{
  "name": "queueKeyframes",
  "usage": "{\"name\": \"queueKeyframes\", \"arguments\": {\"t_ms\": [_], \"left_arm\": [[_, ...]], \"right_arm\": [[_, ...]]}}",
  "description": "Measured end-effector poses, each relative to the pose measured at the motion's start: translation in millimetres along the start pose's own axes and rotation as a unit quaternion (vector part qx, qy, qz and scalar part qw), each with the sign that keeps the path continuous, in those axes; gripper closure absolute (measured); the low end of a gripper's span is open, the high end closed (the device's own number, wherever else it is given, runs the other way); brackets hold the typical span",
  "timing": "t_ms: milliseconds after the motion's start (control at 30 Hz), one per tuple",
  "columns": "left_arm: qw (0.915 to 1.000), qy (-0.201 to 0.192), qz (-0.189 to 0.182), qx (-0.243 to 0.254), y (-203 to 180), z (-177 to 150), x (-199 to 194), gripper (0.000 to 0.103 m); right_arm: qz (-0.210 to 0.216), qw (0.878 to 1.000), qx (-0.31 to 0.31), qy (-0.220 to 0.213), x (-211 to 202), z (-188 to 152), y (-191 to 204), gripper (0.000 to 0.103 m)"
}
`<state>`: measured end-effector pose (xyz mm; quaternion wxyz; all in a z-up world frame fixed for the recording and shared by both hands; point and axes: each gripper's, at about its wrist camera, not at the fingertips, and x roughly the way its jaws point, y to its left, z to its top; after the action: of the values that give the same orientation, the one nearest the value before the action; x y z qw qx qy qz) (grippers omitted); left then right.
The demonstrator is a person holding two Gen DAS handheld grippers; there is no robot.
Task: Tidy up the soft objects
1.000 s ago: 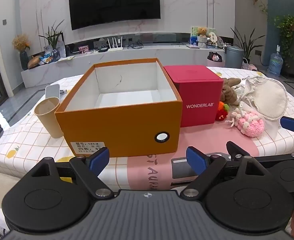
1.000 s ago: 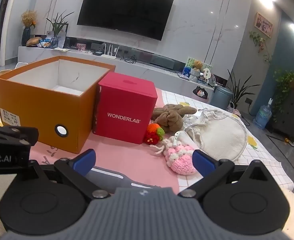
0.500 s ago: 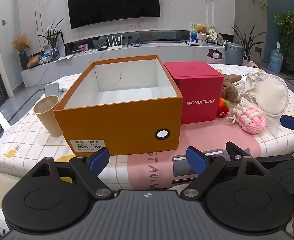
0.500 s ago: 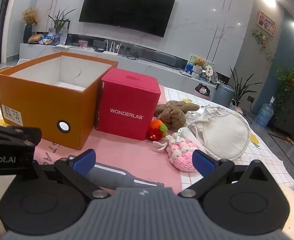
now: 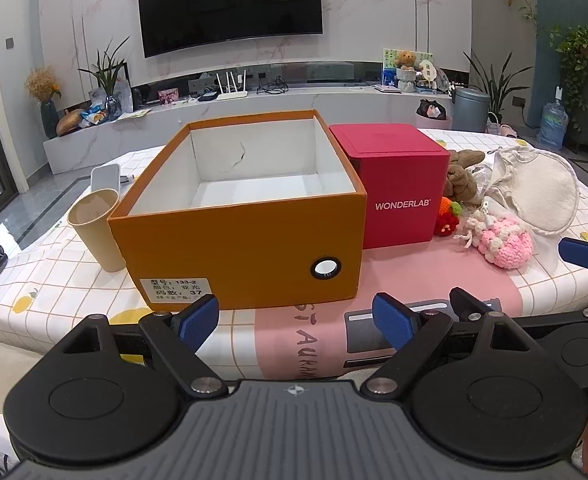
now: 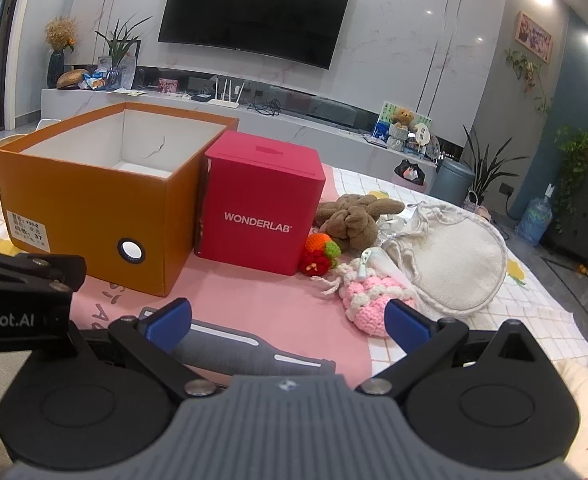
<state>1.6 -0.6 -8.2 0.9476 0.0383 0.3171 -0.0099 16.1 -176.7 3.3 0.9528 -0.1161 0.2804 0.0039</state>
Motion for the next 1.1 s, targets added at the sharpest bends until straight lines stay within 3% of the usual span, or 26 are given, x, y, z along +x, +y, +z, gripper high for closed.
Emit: {"name": "queueKeyframes", "arguments": {"t_ms": [1100], "left_arm": [[1.0000, 0.005, 0.006, -0.004, 0.1, -1.8, -1.1, 0.002]], "right_arm": [[-0.002, 1.000, -0.011, 0.001, -0.6, 0.3, 2.4, 0.003]]}}
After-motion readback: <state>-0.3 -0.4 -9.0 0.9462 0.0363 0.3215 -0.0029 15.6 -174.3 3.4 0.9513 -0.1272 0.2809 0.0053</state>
